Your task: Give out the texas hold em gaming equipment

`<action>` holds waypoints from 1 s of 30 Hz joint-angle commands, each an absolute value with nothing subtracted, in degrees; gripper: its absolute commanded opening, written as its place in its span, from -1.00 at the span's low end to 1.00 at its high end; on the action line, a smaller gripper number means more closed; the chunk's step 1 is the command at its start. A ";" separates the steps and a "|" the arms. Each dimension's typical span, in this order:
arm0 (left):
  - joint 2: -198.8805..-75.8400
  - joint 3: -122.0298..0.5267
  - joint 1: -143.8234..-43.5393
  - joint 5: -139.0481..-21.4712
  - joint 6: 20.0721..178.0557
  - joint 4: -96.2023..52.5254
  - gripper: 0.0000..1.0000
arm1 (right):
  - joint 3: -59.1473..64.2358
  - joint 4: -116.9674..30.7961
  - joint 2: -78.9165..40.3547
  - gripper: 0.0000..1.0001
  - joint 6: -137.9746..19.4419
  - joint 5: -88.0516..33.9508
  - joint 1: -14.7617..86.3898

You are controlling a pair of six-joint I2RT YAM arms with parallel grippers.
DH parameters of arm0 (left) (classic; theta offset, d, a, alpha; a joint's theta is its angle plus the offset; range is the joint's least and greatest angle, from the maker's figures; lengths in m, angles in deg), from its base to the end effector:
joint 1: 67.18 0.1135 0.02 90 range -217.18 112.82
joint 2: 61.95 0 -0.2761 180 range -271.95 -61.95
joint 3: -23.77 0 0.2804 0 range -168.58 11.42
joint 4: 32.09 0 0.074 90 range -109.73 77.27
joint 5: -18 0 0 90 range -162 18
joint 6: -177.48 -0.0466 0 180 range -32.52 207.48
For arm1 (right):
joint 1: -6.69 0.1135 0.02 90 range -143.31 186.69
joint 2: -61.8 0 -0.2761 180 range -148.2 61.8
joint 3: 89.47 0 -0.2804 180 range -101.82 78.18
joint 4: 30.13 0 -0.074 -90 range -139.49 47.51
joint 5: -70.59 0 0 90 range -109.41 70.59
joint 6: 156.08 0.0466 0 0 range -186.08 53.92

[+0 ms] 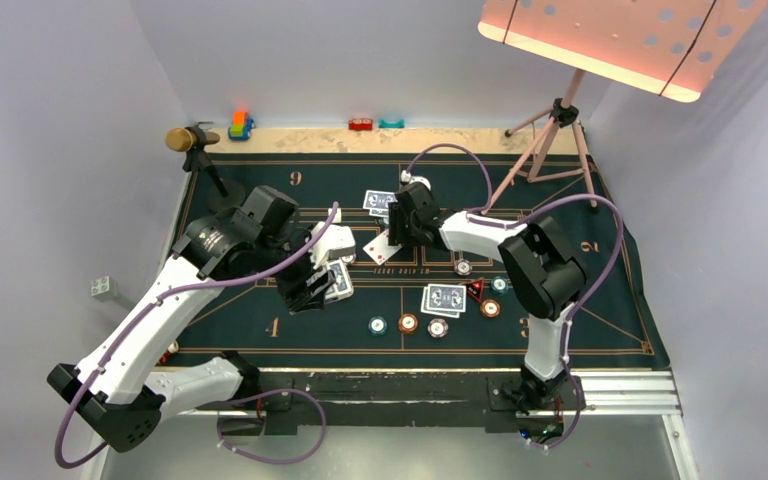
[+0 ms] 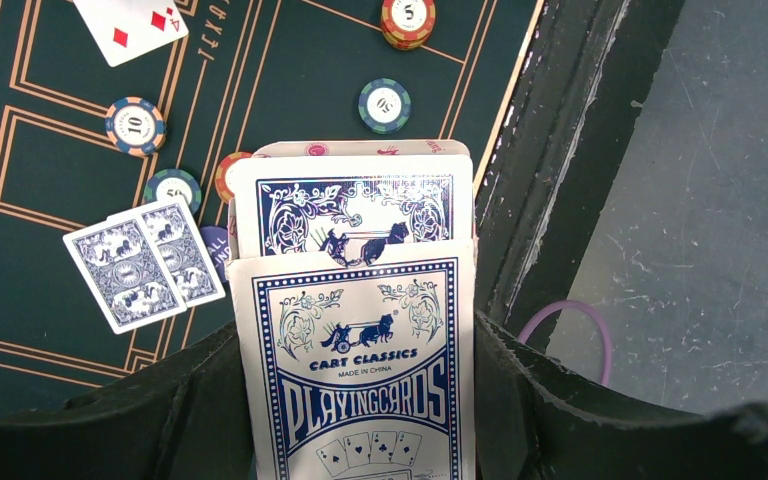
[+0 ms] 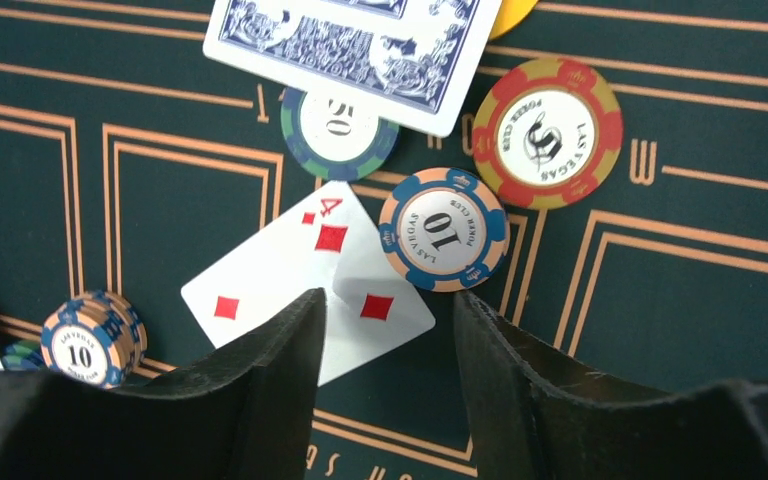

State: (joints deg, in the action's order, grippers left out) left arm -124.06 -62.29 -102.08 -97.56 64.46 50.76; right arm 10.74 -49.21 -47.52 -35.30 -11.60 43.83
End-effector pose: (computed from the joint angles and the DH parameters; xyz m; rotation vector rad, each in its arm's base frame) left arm 0.1583 -0.1349 0.3720 1.3885 2.1735 -0.6549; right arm 0.3504 0.2575 0.1457 -0.0726 2.4431 0.3773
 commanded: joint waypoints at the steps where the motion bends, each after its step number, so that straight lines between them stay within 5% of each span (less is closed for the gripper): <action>1: -123.07 -64.35 -101.88 -98.87 65.20 50.17 -1.00 | 7.79 -50.79 -50.18 0.01 -32.28 -9.75 42.27; 12: -122.87 -64.26 -101.85 -98.66 65.07 50.14 -1.00 | 3.84 -55.65 -52.79 -0.33 -33.77 2.70 41.56; 30: -122.86 -64.17 -101.83 -98.10 64.91 50.16 -1.00 | 14.00 -50.58 -43.48 -0.14 -32.71 -2.72 42.96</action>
State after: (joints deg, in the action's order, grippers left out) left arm -124.06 -62.29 -102.08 -97.49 64.44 50.76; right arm 12.47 -51.11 -46.18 -33.42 -1.10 42.06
